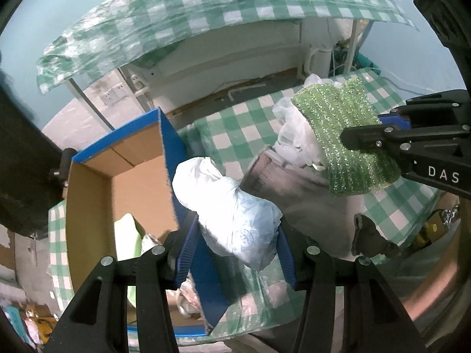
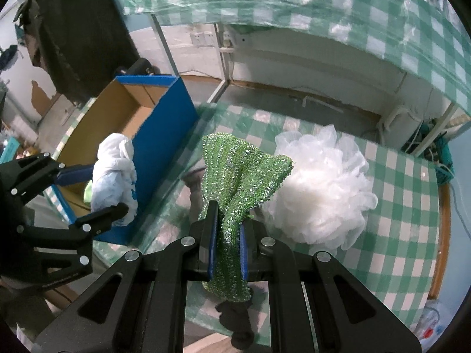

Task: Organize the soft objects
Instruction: 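Lift the scrubber with the right gripper while the left lifts the white plastic over the box, then open both grippers to drop the scrubber and white plastic into the box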

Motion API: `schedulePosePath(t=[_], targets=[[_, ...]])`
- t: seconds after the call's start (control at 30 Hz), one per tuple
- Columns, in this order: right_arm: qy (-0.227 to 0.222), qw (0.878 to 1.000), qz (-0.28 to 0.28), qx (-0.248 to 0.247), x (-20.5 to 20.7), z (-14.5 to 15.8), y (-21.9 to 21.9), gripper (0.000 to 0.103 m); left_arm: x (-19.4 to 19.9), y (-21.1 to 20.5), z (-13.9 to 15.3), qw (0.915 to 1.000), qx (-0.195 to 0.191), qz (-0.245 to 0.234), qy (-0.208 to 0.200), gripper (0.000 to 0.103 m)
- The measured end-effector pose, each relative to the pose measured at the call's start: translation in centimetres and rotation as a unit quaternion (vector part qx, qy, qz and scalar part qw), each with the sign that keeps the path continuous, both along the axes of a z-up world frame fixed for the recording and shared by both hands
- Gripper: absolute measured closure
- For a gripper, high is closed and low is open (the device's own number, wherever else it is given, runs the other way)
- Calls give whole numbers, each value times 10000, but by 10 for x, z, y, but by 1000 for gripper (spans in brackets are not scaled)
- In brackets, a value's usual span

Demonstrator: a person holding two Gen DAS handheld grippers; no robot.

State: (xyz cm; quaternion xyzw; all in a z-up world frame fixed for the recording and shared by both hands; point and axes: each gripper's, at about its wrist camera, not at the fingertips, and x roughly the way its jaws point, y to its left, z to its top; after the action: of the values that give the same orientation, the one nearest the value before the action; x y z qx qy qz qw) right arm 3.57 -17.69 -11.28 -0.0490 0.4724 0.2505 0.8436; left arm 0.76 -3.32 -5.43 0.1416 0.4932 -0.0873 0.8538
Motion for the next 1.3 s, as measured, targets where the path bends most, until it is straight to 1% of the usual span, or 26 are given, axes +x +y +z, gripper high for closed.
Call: schedulePosePath(t=[0.37, 0.7, 1.07, 1.3], targets=[[-193, 9995, 236, -12, -1, 17, 28, 93, 0, 29, 12, 9993, -46, 304, -189, 52], [-278, 9983, 518, -8, -3, 30, 66, 93, -3, 54, 14, 9980, -70, 574, -268, 52], [-312, 9961, 824, -7, -2, 35, 112, 93, -3, 93, 12, 9946, -164, 985, -273, 52], [-268, 9942, 1044, -53, -1, 32, 144, 93, -3, 121, 6, 9913, -184, 1285, -225, 52]])
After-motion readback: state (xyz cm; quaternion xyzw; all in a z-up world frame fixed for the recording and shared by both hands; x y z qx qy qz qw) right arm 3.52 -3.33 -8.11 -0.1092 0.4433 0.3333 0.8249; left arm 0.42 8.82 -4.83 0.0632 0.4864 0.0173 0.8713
